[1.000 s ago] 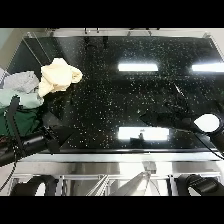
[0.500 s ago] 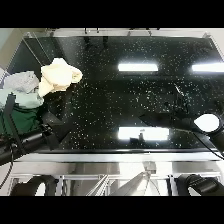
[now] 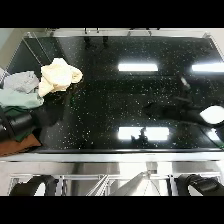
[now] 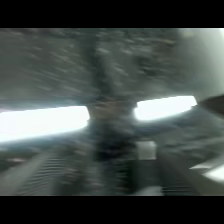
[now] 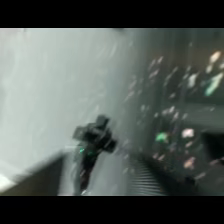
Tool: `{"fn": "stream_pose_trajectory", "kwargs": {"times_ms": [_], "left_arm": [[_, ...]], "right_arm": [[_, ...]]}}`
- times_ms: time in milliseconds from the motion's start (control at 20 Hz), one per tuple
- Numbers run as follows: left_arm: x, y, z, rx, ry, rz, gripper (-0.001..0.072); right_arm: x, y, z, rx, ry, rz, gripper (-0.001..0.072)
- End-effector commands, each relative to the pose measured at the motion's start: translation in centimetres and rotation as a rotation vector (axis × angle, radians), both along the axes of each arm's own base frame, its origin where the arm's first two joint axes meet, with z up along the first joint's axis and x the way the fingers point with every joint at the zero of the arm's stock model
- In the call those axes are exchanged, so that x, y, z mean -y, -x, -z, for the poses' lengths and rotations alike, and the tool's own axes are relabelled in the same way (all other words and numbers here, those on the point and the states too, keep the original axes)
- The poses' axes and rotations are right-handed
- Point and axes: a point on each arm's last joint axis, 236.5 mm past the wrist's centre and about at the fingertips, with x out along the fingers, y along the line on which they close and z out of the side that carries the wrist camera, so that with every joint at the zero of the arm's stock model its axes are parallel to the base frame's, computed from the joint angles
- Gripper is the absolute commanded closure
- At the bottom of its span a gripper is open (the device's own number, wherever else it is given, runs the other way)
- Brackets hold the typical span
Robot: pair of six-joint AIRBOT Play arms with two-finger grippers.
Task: Fold the shirts.
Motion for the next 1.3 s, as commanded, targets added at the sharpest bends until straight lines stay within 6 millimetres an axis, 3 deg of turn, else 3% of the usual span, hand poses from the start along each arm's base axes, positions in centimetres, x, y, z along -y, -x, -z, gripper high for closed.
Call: {"fn": "stream_pose_trajectory", "kwargs": {"times_ms": [0, 100, 200, 300, 400, 500, 700, 900, 950, 1000, 1050, 1100, 1200, 1250], "left_arm": [[-7.0, -6.7, -0.9, -0.011, -0.332, -0.118, -0.0012], [-10.8, -11.9, 1.4, -0.099, -0.466, -0.153, -0.0011], [-13.8, -16.5, 5.6, -0.223, -0.496, -0.172, -0.0011], [-16.7, -19.9, 10.5, -0.363, -0.486, -0.183, -0.0011], [-19.1, -21.5, 15.0, -0.500, -0.469, -0.178, -0.0011], [-20.2, -22.8, 18.4, -0.580, -0.463, -0.152, -0.0011], [-20.2, -26.0, 21.7, -0.569, -0.479, -0.119, -0.0009], [-19.7, -25.6, 24.4, -0.640, -0.473, -0.084, 0.0007], [-19.6, -25.1, 24.9, -0.660, -0.471, -0.075, 0.0108], [-19.3, -24.6, 25.0, -0.680, -0.469, -0.064, 0.0371], [-18.9, -24.2, 24.6, -0.697, -0.469, -0.046, 0.0710], [-18.5, -24.2, 23.6, -0.691, -0.459, -0.031, 0.0694], [-15.0, -25.9, 19.9, -0.591, -0.350, -0.004, 0.0693], [-12.4, -26.9, 16.9, -0.502, -0.268, 0.023, 0.0693]], "right_arm": [[5.3, -3.0, -1.6, 0.055, 0.038, 0.129, 0.0172], [8.8, -4.0, -1.4, 0.051, 0.043, 0.225, 0.0172], [11.7, -4.5, -1.0, 0.037, 0.054, 0.298, 0.0172], [14.0, -4.7, 0.2, 0.007, 0.070, 0.351, 0.0172], [15.2, -4.7, 1.3, -0.030, 0.071, 0.377, 0.0172], [15.4, -4.8, 2.2, -0.054, 0.069, 0.380, 0.0172], [15.4, -4.8, 3.2, -0.084, 0.066, 0.379, 0.0173], [15.6, -5.0, 3.1, -0.077, 0.068, 0.387, 0.0175], [15.6, -5.0, 3.1, -0.077, 0.069, 0.387, 0.0199], [15.6, -5.0, 3.1, -0.077, 0.069, 0.386, 0.0268], [15.6, -5.0, 3.1, -0.077, 0.069, 0.387, 0.0285], [15.6, -5.0, 3.1, -0.077, 0.069, 0.387, 0.0285], [15.6, -5.0, 3.1, -0.077, 0.069, 0.387, 0.0322], [15.5, -4.9, 3.1, -0.079, 0.068, 0.385, 0.0507]]}}
